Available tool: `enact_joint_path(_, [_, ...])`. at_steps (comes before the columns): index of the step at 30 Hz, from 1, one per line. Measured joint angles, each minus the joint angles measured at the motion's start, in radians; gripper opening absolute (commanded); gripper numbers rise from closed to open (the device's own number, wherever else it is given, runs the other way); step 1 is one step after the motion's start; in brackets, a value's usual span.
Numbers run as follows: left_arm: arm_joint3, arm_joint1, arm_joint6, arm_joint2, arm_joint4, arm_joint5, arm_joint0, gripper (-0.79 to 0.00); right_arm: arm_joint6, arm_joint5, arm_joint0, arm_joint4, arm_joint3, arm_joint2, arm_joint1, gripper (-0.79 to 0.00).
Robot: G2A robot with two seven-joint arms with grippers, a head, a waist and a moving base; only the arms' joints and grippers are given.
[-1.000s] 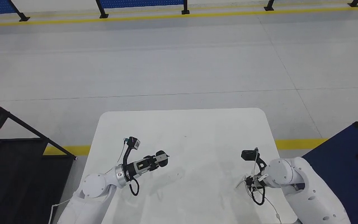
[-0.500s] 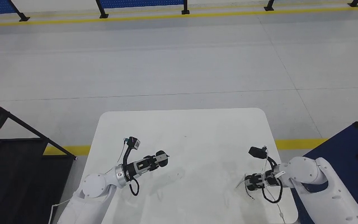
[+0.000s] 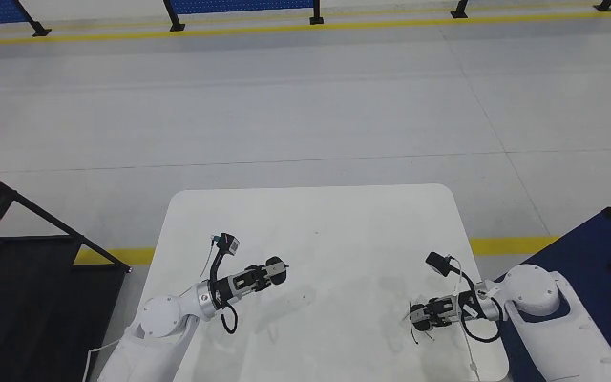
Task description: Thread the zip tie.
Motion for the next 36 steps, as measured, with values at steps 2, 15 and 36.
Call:
enact_joint_path(2, [0.000, 0.000, 0.000, 0.000, 0.000, 0.000, 0.000, -0.785, 0.000, 0.000, 0.000, -0.001, -0.001, 0.000, 0.000, -0.785])
enact_joint_path(15, [0.000, 0.000, 0.000, 0.000, 0.000, 0.000, 0.000, -0.785, -0.014, 0.006, -0.007, 0.019, 0.005, -0.006, -0.002, -0.785])
enact_joint_path(36, [0.000, 0.000, 0.000, 0.000, 0.000, 0.000, 0.000, -0.785, 0.015, 0.229, 0.138, 0.600, 0.191, -0.263, 0.083, -0.785])
